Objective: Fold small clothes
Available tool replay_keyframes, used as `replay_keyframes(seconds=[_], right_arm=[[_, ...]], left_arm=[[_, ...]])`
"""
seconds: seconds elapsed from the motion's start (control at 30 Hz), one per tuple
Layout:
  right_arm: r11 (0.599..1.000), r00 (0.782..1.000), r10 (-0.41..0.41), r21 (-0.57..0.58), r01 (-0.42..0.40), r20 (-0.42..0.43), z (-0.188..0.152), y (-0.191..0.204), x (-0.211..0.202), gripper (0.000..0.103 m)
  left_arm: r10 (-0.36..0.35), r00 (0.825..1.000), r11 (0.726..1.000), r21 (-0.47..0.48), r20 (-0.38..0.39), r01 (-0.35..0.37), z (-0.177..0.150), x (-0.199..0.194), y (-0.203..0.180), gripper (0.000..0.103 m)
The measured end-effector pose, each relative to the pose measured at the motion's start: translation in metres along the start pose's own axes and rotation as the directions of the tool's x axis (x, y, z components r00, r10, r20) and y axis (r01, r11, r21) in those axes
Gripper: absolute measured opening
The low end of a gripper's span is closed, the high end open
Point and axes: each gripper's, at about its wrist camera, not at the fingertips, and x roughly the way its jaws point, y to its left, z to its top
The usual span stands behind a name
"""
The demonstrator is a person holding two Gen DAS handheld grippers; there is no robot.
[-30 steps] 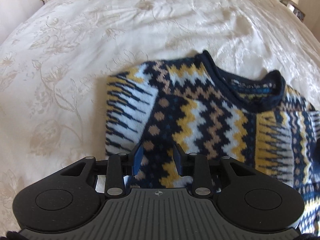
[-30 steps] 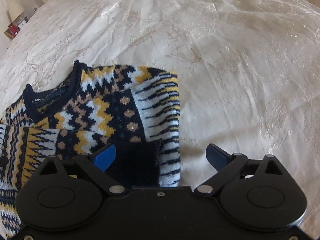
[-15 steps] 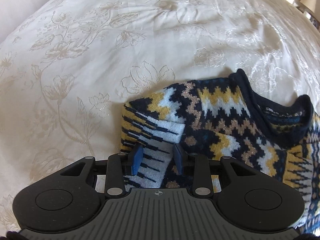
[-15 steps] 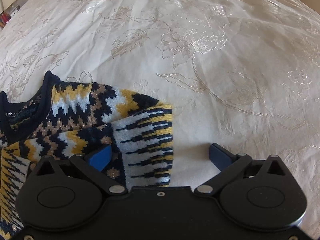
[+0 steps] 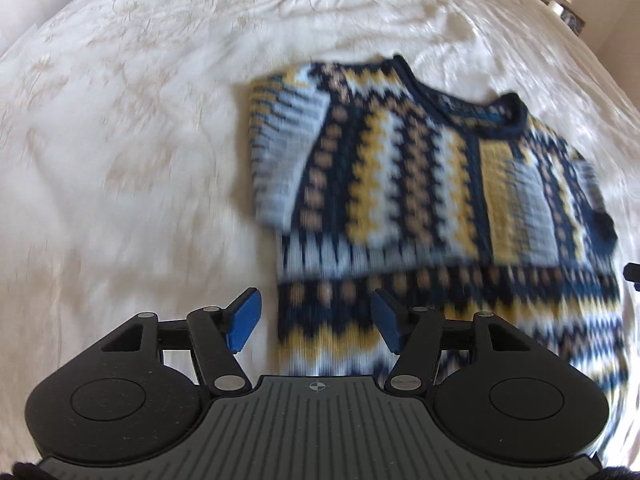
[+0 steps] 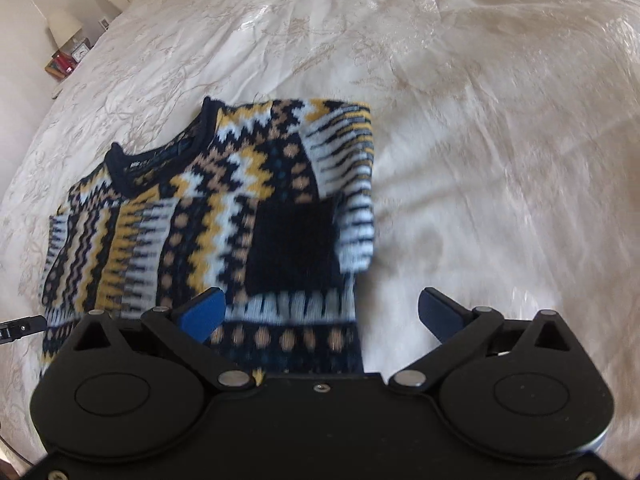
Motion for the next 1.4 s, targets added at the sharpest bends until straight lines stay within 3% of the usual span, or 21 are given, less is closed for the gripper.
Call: replay_keyframes(seconds=[0.23, 0.4, 0.53, 0.77, 0.97, 1.4], right_arm=[[1.0, 0.998, 0.001, 0.014, 0.0, -0.069, -0.077, 0.01, -0.027, 0.102], [1.0, 0.997, 0.012, 0.019, -0.011, -0.078, -0.118, 0.02, -0.043, 0.102], [1.0, 0.996, 0.028, 0.007, -0.028, -0.086, -0.146, 0.027, -0.05, 0.102], [0.994, 0.992, 0.084, -0.059, -0.089, -0.09, -0.182, 0.035, -0.06, 0.102], [0.991, 0.992, 0.11, -0.069, -0.113, -0.057, -0.213, 0.033, -0.08, 0.102], [0.987, 0.987, 0.145, -0.058, -0.149, -0.075, -0.234, 0.016, -0.086, 0.102]], left_arm=[[-0.04, 0.997, 0.999, 0.018, -0.067, 0.042, -0.068, -0.02, 0.006, 0.059], [-0.06, 0.997, 0.997, 0.049, -0.038, 0.061, -0.101, -0.036, 0.005, 0.06], [-0.061, 0.998, 0.998, 0.015, -0.003, 0.061, -0.119, -0.048, 0.004, 0.06], [-0.038, 0.999, 0.999, -0.011, 0.019, 0.038, -0.165, -0.068, -0.01, 0.06], [-0.028, 0.999, 0.999, 0.033, 0.017, 0.028, -0.195, -0.074, -0.029, 0.06], [-0.04, 0.999, 0.999, 0.003, 0.005, 0.04, -0.212, -0.066, -0.038, 0.06]])
